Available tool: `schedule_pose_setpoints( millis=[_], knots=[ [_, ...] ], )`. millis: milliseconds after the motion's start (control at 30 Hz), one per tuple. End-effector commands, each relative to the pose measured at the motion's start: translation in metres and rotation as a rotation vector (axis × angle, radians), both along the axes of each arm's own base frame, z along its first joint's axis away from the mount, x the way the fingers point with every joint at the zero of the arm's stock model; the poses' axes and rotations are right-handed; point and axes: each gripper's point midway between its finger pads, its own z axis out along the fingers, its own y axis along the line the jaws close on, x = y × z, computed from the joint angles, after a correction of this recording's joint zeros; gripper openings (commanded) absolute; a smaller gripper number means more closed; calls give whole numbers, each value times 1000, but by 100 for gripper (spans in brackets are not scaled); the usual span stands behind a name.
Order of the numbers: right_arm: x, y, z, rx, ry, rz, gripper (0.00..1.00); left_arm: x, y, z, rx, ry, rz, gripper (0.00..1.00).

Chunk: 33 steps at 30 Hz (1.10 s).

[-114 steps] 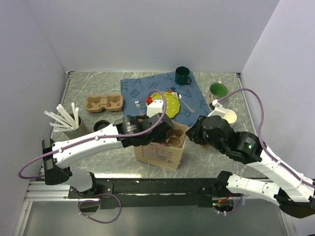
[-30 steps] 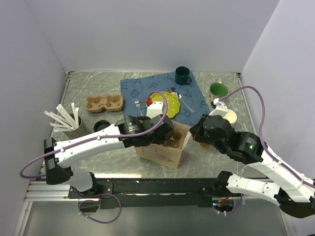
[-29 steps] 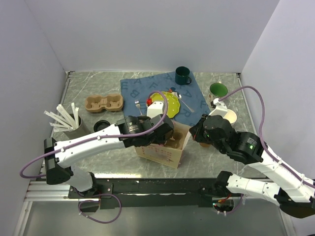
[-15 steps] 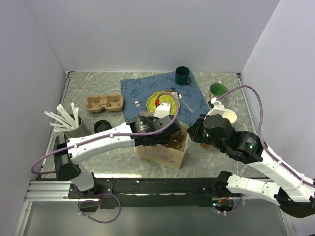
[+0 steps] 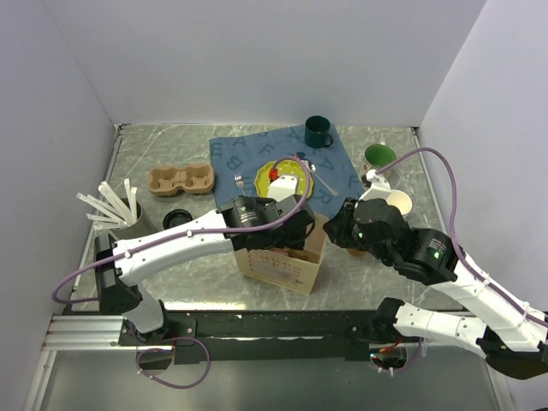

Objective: Pack the takeout coffee

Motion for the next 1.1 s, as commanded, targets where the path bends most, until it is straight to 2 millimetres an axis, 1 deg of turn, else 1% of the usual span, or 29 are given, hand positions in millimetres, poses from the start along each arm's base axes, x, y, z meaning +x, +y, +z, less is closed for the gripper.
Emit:
schedule_pose_setpoints(
  millis=[0,67,167,200,300,367,400,433,467,500,567,600,667,700,767,800,833,867,933,1000,1033,1067],
  knots=[
    [10,4,24,40,-63,-16,24,-14,9,23,-27,26,-57,91],
    [10,6,24,39,-62,-9,23,-20,8,29,-48,44,-92,93],
    [13,8,22,28,-58,-9,22,-27,2,48,-105,47,-155,95],
    [13,8,21,21,-59,-5,22,-28,0,58,-129,38,-170,95],
    [15,8,21,9,-60,-5,22,-34,-1,70,-161,47,-208,98],
    [16,8,20,0,-59,-8,22,-39,2,71,-167,60,-212,99],
    [18,8,22,0,-67,-9,22,-40,5,64,-152,74,-214,99],
    [17,8,22,1,-70,-6,21,-43,6,61,-155,82,-223,99],
    [19,7,21,0,-70,-12,20,-46,6,63,-172,85,-235,97],
    [19,8,20,-5,-70,-6,18,-50,8,59,-170,101,-240,97],
    [20,9,19,-8,-65,-5,16,-51,10,61,-174,106,-239,97],
    [21,9,20,-8,-64,-7,15,-50,11,67,-181,94,-232,97],
    [21,9,20,-11,-58,-12,13,-46,13,72,-181,81,-221,97],
    [22,10,20,-10,-56,-15,12,-46,10,79,-200,79,-235,97],
    [23,12,23,0,-56,-13,7,-45,8,81,-211,86,-260,97],
    [23,13,24,5,-56,-12,5,-46,4,79,-217,98,-278,97],
    [22,15,26,11,-54,-6,4,-51,1,75,-222,134,-308,97],
    [24,18,29,15,-53,-5,0,-53,-1,72,-217,146,-323,97],
    [25,20,32,26,-46,-9,0,-60,3,56,-182,197,-327,97],
    [26,23,36,39,-41,-14,0,-65,7,46,-156,238,-329,99],
    [27,23,38,42,-40,-18,0,-69,8,45,-160,250,-337,99],
    [28,22,40,42,-37,-34,0,-73,9,44,-161,267,-346,97]
  ],
)
